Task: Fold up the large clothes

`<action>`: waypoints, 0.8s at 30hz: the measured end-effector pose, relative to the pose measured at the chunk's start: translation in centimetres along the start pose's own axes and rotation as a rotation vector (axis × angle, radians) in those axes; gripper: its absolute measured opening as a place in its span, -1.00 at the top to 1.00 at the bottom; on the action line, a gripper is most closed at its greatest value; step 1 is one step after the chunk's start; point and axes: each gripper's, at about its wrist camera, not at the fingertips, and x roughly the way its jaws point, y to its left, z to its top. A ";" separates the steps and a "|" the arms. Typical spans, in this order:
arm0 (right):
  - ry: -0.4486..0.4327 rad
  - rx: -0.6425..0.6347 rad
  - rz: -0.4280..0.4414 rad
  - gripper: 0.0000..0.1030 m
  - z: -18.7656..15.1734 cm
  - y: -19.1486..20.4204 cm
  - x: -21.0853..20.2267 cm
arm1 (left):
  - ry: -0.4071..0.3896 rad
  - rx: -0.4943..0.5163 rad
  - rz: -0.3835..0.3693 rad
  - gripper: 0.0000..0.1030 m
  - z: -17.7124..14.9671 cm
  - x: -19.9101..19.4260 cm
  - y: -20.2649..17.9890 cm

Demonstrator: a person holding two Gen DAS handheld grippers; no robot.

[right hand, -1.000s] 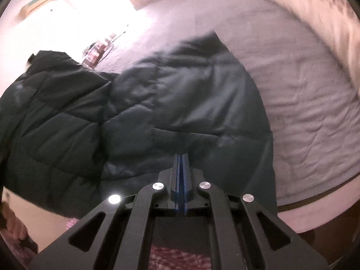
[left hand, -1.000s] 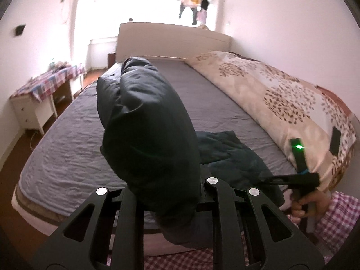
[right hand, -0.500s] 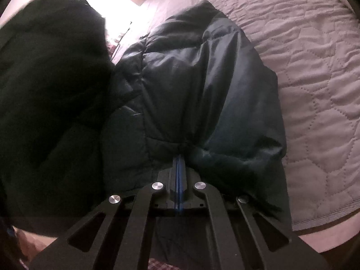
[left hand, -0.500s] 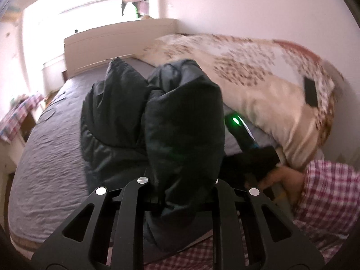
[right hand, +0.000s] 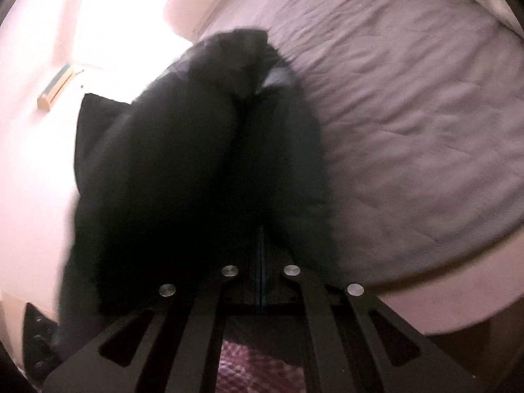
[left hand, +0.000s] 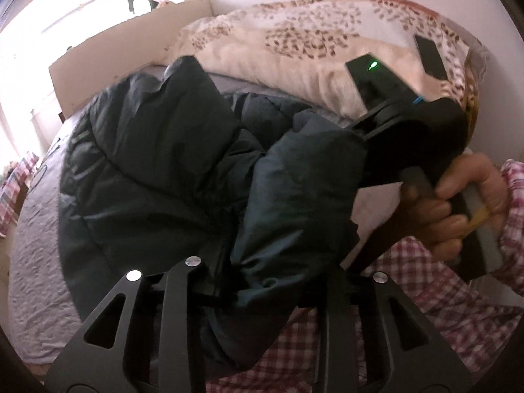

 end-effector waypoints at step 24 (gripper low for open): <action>-0.100 -0.053 -0.166 0.90 -2.9 0.9 -7.0 | 0.086 -0.155 -0.131 -0.38 0.4 2.3 0.1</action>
